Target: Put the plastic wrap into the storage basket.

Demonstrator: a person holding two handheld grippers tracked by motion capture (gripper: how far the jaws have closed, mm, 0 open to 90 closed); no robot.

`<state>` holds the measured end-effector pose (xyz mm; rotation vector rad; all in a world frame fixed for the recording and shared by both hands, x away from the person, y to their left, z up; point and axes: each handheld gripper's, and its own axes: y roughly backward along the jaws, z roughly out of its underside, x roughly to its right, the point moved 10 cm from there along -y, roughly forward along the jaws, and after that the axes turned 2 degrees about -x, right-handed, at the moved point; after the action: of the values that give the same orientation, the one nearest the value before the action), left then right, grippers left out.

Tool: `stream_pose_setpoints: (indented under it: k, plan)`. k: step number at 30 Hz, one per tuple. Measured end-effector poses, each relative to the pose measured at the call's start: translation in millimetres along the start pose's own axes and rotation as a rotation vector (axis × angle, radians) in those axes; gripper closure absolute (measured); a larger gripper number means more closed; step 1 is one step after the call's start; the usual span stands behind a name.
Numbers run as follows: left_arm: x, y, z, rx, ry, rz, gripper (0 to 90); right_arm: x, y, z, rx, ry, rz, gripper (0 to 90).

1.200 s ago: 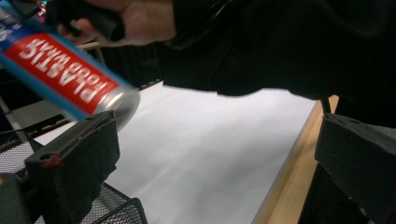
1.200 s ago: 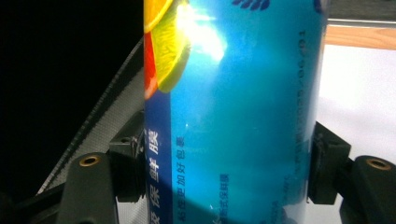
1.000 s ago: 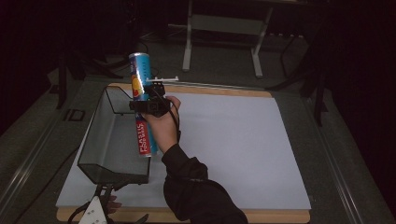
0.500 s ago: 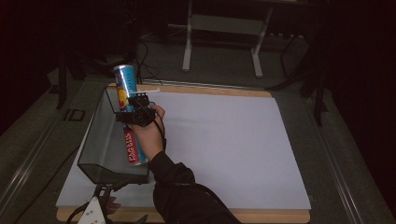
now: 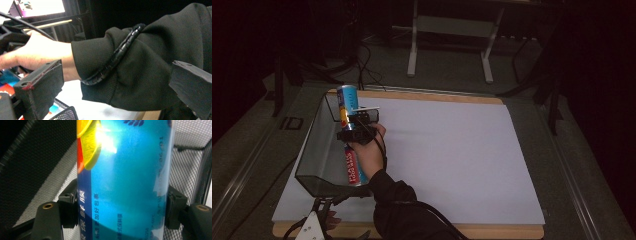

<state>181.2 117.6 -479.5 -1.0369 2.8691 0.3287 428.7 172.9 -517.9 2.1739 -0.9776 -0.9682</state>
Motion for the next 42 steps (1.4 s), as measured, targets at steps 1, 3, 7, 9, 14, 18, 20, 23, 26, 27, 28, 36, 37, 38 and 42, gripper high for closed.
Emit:
stream_pose_setpoints:
  k: [1, 3, 7, 9, 14, 18, 20, 23, 26, 27, 28, 36, 37, 38, 42]
  plan:
    - [0.1, 0.0, 0.0, 0.000, -0.001, 0.000, 0.8, 1.5, -1.1, 2.0, -0.001, -0.008, 0.005, 31.7]
    - [0.2, 0.0, -0.2, 0.001, 0.000, 0.000, 0.8, 5.8, -3.2, 5.3, -0.008, -0.015, 0.031, 31.6]
    - [0.1, -0.2, 0.1, -0.001, -0.002, 0.000, 0.8, 12.1, -5.3, 7.8, -0.002, -0.041, 0.050, 31.6]
    - [0.0, -0.3, 0.1, -0.001, -0.002, 0.001, 0.8, 14.6, -6.0, 7.8, -0.002, -0.058, 0.058, 31.5]
    - [0.5, -0.5, -0.1, 0.000, -0.003, 0.003, 0.8, 20.1, -12.4, 9.7, -0.028, -0.077, 0.069, 31.1]
    - [1.0, -0.9, 0.4, -0.005, -0.004, 0.007, 0.8, 20.3, -18.5, 12.5, -0.038, -0.078, 0.078, 31.0]
    - [0.8, -0.7, 0.4, -0.004, -0.002, 0.010, 0.8, 21.2, -21.4, 13.6, -0.039, -0.081, 0.085, 30.9]
    - [0.2, -0.4, 0.2, -0.001, 0.004, 0.012, 0.8, 24.1, -22.7, 14.2, -0.044, -0.080, 0.087, 30.4]
    - [0.5, -0.9, 0.1, -0.001, 0.006, 0.014, 0.8, 23.8, -23.0, 14.1, -0.052, -0.068, 0.087, 30.0]
    - [0.7, -1.0, 0.1, -0.001, 0.005, 0.014, 0.8, 24.0, -23.0, 14.2, -0.057, -0.059, 0.089, 29.6]
    - [1.0, -1.0, 0.1, -0.002, 0.004, 0.015, 0.8, 24.1, -22.9, 14.1, -0.059, -0.053, 0.089, 29.5]
    - [0.2, -1.6, 0.6, -0.003, 0.008, 0.018, 0.8, 24.4, -21.9, 13.6, -0.047, 0.003, 0.083, 26.8]
    - [0.3, -1.4, 0.6, -0.002, 0.008, 0.018, 0.8, 24.6, -21.0, 13.1, -0.041, 0.015, 0.083, 26.1]
    - [0.3, -1.4, 0.6, -0.002, 0.008, 0.018, 0.8, 24.6, -21.0, 13.1, -0.041, 0.015, 0.083, 26.1]
    - [0.3, -1.8, 0.7, -0.003, 0.009, 0.020, 0.8, 23.3, -5.4, 2.5, 0.028, 0.049, 0.057, 19.8]
